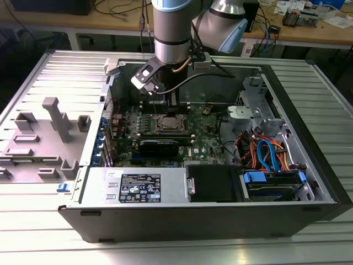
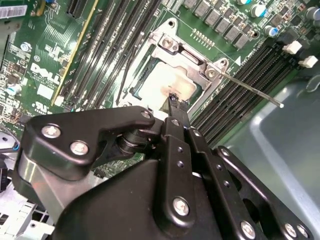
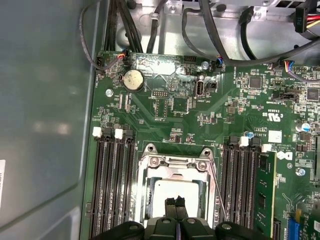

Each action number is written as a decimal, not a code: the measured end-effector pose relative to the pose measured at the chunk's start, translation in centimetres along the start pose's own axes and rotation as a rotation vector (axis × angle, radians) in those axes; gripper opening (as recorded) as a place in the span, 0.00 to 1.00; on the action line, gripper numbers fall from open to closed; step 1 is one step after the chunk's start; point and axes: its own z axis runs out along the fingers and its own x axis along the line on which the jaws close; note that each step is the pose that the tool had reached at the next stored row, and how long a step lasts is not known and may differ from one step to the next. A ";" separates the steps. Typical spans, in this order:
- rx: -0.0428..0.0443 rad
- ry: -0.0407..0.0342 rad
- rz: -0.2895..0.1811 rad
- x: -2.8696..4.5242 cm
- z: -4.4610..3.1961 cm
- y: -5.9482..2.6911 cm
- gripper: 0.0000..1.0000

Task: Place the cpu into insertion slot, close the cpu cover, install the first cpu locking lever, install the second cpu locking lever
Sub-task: 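Install the first cpu locking lever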

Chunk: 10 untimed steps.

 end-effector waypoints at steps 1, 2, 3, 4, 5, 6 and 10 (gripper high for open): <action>0.0034 0.0008 0.001 0.00 0.00 0.03 0.11; 0.0090 0.0029 0.002 -0.01 -0.01 0.05 0.11; 0.0106 0.0031 0.002 0.00 -0.03 0.05 0.11; 0.0112 0.0029 0.002 -0.01 -0.09 0.05 0.11; 0.0112 0.0031 0.002 -0.01 -0.15 0.06 0.11; 0.0114 0.0031 0.002 -0.01 -0.39 0.07 0.11; 0.0162 0.0035 0.002 -0.02 -2.82 0.14 0.11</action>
